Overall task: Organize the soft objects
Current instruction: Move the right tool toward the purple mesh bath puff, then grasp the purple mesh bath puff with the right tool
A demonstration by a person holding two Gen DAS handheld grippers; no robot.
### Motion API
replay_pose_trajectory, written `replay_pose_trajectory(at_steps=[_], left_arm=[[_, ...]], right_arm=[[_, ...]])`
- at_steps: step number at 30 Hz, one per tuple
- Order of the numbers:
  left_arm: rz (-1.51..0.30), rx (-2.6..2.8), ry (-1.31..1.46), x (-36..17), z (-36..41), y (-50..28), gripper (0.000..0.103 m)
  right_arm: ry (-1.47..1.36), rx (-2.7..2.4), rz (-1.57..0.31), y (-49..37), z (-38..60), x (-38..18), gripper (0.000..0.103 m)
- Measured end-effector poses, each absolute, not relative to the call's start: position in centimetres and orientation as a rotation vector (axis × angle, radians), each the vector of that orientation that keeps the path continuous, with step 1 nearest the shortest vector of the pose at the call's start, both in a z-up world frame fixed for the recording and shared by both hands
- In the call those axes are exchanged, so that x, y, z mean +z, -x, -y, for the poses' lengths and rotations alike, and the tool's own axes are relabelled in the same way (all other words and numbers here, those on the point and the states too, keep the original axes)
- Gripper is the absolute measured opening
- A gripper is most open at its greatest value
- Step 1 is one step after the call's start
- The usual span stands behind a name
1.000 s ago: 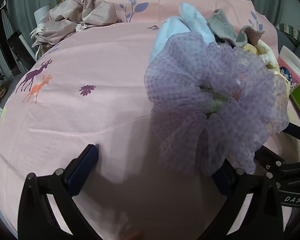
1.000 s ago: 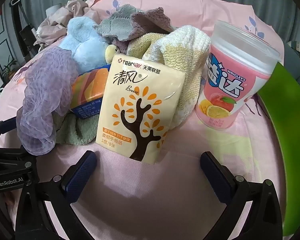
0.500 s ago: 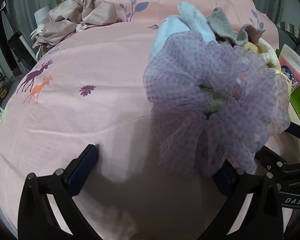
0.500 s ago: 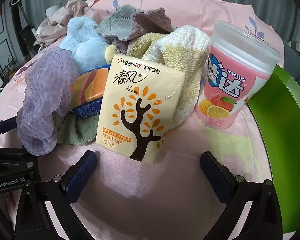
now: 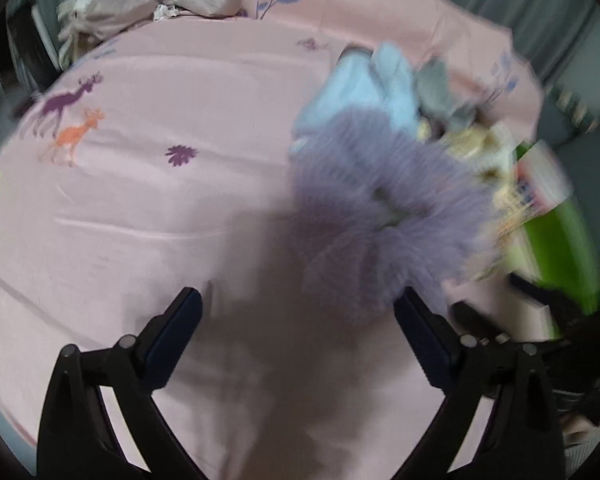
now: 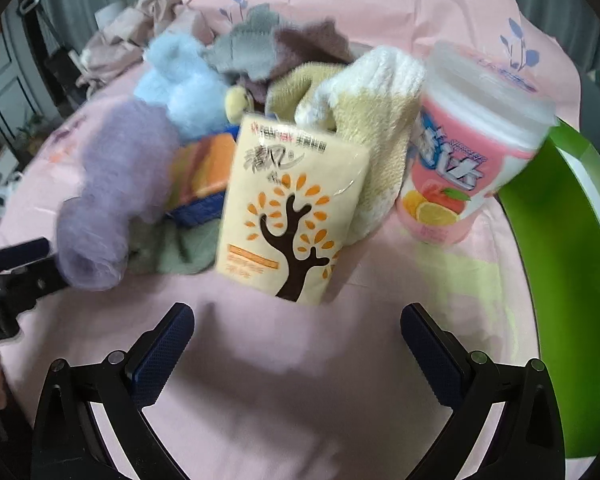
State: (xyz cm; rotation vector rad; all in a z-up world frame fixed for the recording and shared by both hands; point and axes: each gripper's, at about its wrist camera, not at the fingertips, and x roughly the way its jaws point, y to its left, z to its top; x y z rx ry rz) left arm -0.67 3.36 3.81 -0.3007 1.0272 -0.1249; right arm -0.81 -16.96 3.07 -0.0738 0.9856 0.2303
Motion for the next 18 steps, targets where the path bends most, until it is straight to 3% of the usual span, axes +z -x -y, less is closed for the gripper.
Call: replay_pose_trajectory(at_steps=[14, 18], left_arm=[[-0.958, -0.117, 0.371, 5.3, -4.2, 0.8, 0.078], [-0.953, -0.116, 0.351, 5.2, -4.4, 0.5, 0.075]], right_arm=[[-0.014, 0.306, -0.794, 0.9, 14.0, 14.0, 0.103], [-0.069, 0.324, -0.838, -0.9, 12.5, 14.1, 0.093]])
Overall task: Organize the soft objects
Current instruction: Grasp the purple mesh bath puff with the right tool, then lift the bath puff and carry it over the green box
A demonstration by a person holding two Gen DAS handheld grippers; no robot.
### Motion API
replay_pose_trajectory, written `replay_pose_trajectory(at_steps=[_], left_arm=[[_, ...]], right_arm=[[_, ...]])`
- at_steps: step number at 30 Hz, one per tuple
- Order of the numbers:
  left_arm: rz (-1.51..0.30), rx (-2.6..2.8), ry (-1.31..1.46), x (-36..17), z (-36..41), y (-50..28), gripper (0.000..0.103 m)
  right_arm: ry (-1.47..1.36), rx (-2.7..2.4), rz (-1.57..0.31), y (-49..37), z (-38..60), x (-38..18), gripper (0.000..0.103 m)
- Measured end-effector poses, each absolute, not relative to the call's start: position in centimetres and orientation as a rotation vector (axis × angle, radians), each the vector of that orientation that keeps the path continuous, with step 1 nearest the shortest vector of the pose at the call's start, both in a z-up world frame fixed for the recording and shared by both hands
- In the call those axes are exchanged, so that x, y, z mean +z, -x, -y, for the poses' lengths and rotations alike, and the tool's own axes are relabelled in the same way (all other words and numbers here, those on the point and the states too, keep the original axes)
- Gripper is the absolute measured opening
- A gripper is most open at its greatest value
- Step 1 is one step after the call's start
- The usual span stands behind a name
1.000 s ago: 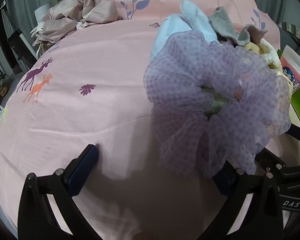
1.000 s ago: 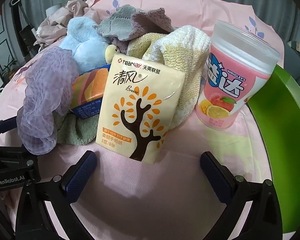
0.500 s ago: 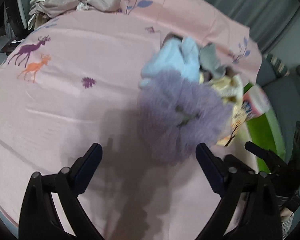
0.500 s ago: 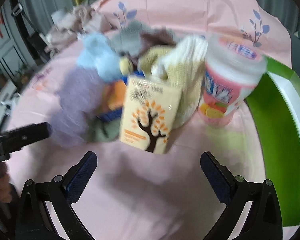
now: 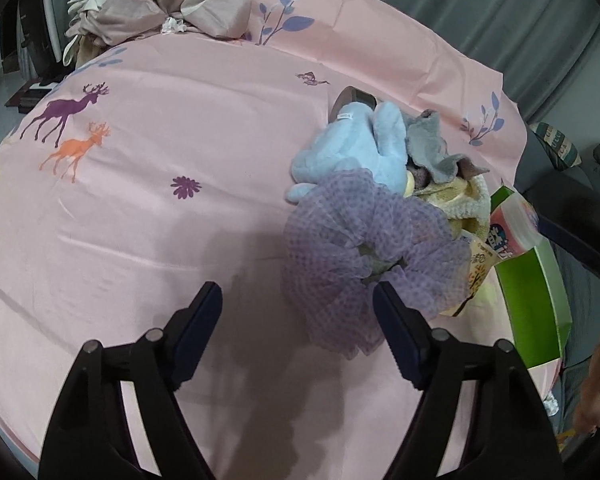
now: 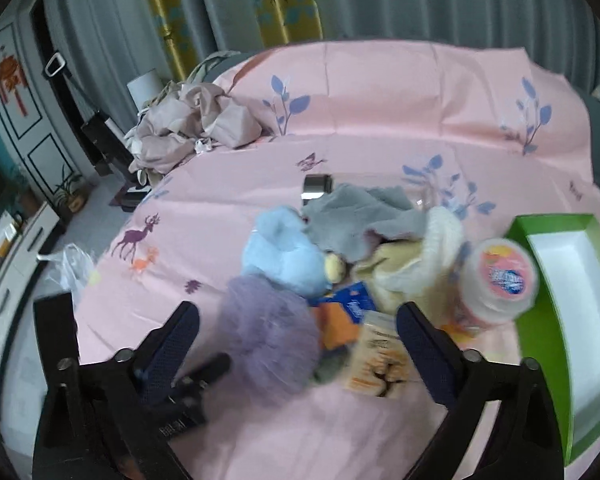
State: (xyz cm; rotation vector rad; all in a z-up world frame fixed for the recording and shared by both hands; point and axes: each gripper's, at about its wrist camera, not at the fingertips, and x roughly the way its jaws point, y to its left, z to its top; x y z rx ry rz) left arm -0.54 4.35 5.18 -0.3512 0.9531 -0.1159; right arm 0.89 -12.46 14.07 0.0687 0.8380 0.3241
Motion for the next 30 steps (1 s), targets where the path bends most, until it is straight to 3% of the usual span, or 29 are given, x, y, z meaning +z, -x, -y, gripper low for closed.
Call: replay_pose_trajectory(at_steps=[3, 7, 10, 15, 18, 20, 22, 25, 30], left_arm=[[-0.968, -0.108, 0.368, 4.7, -4.6, 0.3, 0.068], [-0.988, -0.096, 0.365, 4.0, -4.4, 0.0, 0.06], [-1.019, -0.105, 0.377, 3.3, -4.1, -0.3, 0.055], [-1.054, -0.124, 0.446, 1.9, -4.1, -0.7, 0.035], [-1.063, -0.156, 0.471, 1.8, -4.0, -0.8, 0.022], [-1.077, -0.177, 0.492, 1.6, -3.9, -0.7, 0.013], [-1.07, -0.185, 0.488, 1.7, -3.8, -0.6, 0.011], [-1.044, -0.202, 0.509, 2.2, -3.8, -0.2, 0.006], [-0.951, -0.249, 0.493, 5.1, -3.7, 1.2, 0.006]], right_arm=[[-0.058, 0.329, -0.862, -2.0, 11.5, 12.5, 0.088], [-0.073, 0.342, -0.91, -2.4, 11.1, 10.0, 0.067], [-0.084, 0.357, -0.935, -2.6, 11.1, 8.9, 0.067], [-0.134, 0.426, -0.958, -2.7, 10.8, 8.0, 0.067], [-0.145, 0.428, -0.99, -3.0, 10.7, 7.1, 0.055], [-0.155, 0.426, -1.0, -3.1, 10.6, 6.7, 0.053], [-0.168, 0.424, -0.99, -3.0, 10.6, 6.4, 0.037], [-0.186, 0.45, -1.002, -2.9, 10.3, 6.1, 0.023], [-0.224, 0.497, -0.958, -1.8, 10.4, 7.5, 0.021]])
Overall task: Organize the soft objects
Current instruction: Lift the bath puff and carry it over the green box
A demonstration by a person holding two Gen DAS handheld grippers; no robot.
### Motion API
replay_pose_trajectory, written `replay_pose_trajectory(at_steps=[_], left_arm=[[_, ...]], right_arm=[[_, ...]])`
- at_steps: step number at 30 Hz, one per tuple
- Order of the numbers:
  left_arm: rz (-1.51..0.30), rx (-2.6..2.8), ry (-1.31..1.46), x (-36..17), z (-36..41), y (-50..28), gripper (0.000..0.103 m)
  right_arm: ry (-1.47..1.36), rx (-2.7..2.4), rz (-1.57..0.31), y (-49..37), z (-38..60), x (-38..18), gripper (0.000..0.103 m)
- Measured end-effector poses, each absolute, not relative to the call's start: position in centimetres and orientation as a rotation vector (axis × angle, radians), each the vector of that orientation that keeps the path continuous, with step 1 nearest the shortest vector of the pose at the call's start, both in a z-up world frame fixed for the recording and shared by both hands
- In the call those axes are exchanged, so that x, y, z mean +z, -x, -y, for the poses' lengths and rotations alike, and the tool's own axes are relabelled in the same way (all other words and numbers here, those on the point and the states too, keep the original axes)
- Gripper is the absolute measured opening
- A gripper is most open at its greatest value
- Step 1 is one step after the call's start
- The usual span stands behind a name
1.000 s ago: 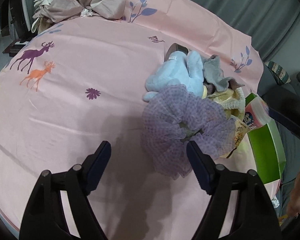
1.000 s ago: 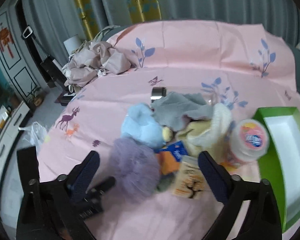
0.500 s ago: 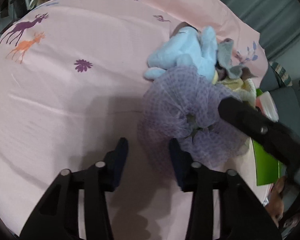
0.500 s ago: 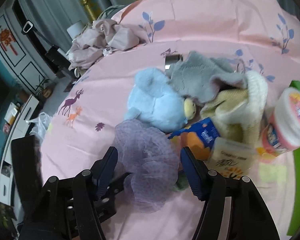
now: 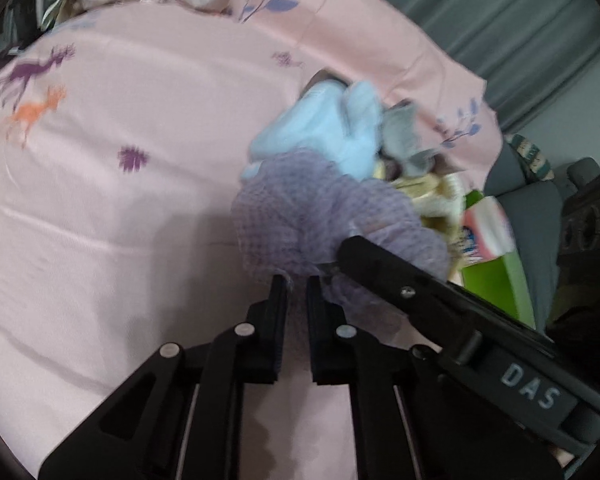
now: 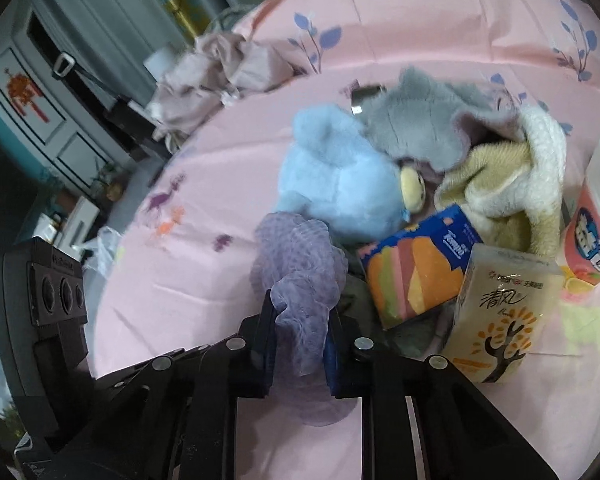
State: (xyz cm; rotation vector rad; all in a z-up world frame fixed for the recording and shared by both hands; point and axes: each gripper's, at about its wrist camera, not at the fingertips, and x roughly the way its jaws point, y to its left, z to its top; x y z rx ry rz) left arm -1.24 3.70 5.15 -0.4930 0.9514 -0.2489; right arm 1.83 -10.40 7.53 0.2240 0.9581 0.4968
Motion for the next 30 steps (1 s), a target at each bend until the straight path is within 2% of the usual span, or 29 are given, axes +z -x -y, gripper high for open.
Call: replay_pose_trajectory(at_steps=[9, 17, 25, 30], left_arm=[[-0.789, -0.299, 0.412, 11.0, -2.1, 2.9, 0.006], [-0.706, -0.403, 0.361, 16.2, 3.5, 1.3, 0.006], [-0.7, -0.539, 0.297, 18.6, 11.5, -0.4, 0.006], [-0.75, -0.605, 0.235, 18.0, 16.9, -1.3, 0.006]], right_arm=[[-0.312, 0.566, -0.807, 0.4, 12.2, 13.0, 0.021], [-0.417, 0.523, -0.642, 2.1, 18.5, 17.9, 0.021], [-0.537, 0.365, -0.529, 4.0, 27.7, 20.1, 0.021], [-0.585, 0.251, -0.532, 4.3, 31.9, 19.5, 0.021]])
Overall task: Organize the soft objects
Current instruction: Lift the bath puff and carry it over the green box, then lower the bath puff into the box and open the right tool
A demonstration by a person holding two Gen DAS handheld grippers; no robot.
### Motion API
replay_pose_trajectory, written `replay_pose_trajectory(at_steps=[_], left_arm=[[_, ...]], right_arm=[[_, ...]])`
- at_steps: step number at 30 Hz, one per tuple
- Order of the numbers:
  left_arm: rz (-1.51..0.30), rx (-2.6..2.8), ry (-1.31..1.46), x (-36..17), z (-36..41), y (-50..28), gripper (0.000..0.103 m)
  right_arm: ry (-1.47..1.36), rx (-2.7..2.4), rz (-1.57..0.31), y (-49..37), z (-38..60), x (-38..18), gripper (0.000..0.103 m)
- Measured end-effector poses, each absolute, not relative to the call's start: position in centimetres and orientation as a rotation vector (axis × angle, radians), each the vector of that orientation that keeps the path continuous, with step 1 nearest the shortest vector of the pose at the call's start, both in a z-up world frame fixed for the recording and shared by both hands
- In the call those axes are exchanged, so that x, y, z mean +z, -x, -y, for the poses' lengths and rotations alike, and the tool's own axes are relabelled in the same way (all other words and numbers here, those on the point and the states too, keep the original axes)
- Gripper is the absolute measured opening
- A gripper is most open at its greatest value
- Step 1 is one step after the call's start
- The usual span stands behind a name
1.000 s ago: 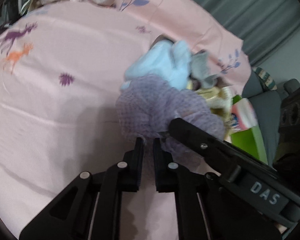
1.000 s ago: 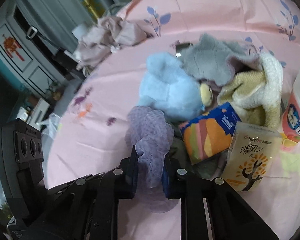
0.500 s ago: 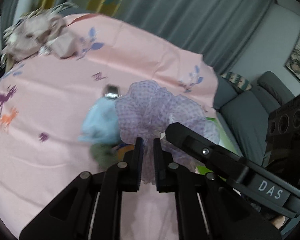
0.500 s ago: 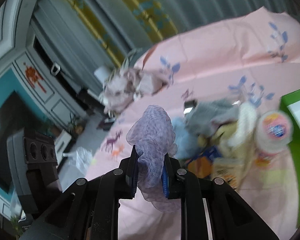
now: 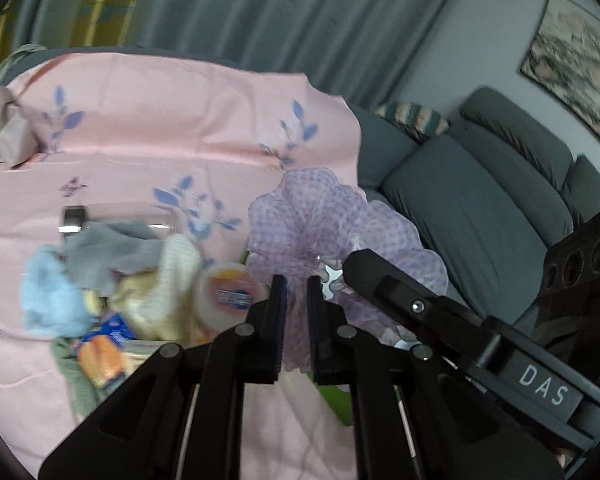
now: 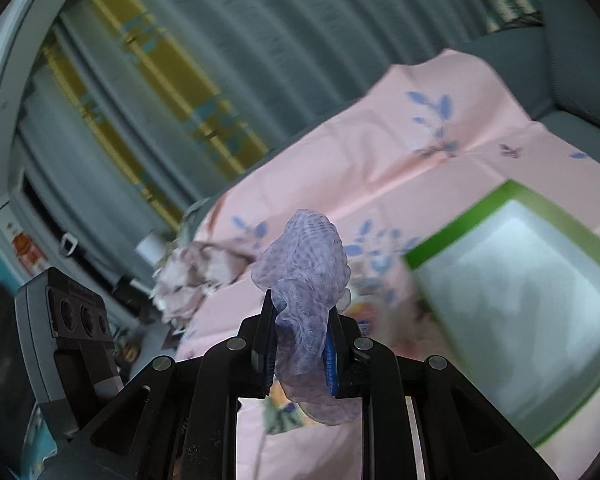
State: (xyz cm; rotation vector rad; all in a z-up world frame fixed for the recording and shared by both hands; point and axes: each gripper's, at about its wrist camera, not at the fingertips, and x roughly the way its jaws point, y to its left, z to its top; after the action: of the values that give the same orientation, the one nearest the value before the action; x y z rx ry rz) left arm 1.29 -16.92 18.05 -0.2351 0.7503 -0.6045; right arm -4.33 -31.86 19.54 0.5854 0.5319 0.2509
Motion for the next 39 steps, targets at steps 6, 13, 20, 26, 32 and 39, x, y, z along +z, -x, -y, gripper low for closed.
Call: replay_pose_trajectory(at_steps=[6, 13, 20, 26, 32, 39], left_arm=[[-0.825, -0.645, 0.147, 16.8, 21.8, -2.4, 0.006], [-0.906, -0.653, 0.083, 14.3, 25.9, -3.9, 0.006], [-0.935, -0.638, 0.032, 12.8, 26.9, -3.9, 0.01], [-0.916, -0.614, 0.054, 13.9, 24.2, -3.3, 0.021], [-0.828, -0.51, 0.065, 15.8, 17.7, -1.7, 0.046], [-0.798, -0.294, 0.075, 14.9, 7.9, 0.2, 0.046]], right_arm=[[-0.601, 0.09, -0.562, 4.5, 35.9, 18.1, 0.021], [-0.678, -0.002, -0.618, 3.3, 39.5, 15.0, 0.021], [-0.626, -0.195, -0.727, 2.4, 41.4, 12.4, 0.021], [-0.609, -0.257, -0.793, 1.9, 41.8, 11.4, 0.029], [-0.514, -0.41, -0.806, 1.6, 41.7, 10.9, 0.083], [-0.431, -0.527, -0.907, 0.5, 41.3, 8.5, 0.083]])
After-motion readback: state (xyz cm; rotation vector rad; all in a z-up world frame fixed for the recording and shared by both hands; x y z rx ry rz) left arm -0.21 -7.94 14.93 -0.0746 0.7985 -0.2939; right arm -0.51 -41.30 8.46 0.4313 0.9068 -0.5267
